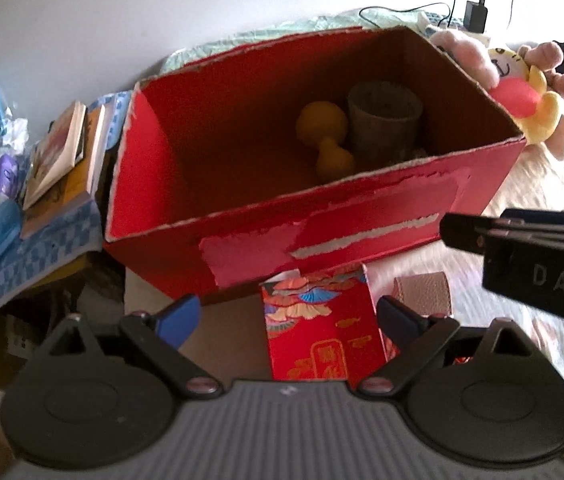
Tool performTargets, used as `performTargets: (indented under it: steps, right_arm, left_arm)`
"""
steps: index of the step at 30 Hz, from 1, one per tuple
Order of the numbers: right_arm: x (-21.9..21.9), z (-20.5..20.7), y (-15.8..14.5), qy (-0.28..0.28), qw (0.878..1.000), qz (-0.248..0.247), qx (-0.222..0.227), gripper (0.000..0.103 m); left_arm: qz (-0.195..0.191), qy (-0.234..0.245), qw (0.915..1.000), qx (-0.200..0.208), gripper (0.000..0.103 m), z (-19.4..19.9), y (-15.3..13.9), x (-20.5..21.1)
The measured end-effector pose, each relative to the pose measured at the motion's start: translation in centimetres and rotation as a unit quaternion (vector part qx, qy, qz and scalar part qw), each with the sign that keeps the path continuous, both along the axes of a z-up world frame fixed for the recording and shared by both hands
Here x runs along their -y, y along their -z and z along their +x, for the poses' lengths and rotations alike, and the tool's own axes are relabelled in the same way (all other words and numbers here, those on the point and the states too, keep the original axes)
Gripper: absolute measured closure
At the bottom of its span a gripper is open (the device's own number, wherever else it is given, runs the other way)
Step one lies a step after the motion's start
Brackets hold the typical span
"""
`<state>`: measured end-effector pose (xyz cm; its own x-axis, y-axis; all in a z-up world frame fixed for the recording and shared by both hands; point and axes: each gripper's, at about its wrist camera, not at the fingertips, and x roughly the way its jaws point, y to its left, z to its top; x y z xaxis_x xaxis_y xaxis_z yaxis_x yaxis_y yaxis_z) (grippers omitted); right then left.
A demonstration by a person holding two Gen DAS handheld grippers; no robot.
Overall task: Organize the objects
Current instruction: 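Move the right gripper down to the beige fabric loop beside the gift box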
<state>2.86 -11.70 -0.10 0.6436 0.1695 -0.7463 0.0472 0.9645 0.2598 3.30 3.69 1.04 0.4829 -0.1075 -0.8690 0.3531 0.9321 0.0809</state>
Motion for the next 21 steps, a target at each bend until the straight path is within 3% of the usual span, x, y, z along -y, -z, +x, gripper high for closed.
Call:
performTargets:
  steps: [21]
  right_arm:
    - [2.0, -1.1, 3.6, 0.011, 0.997, 0.045, -0.069, 0.053]
  left_arm:
    - [0.018, 0.038, 0.9973, -0.061, 0.008, -0.2, 3.3, 2.4]
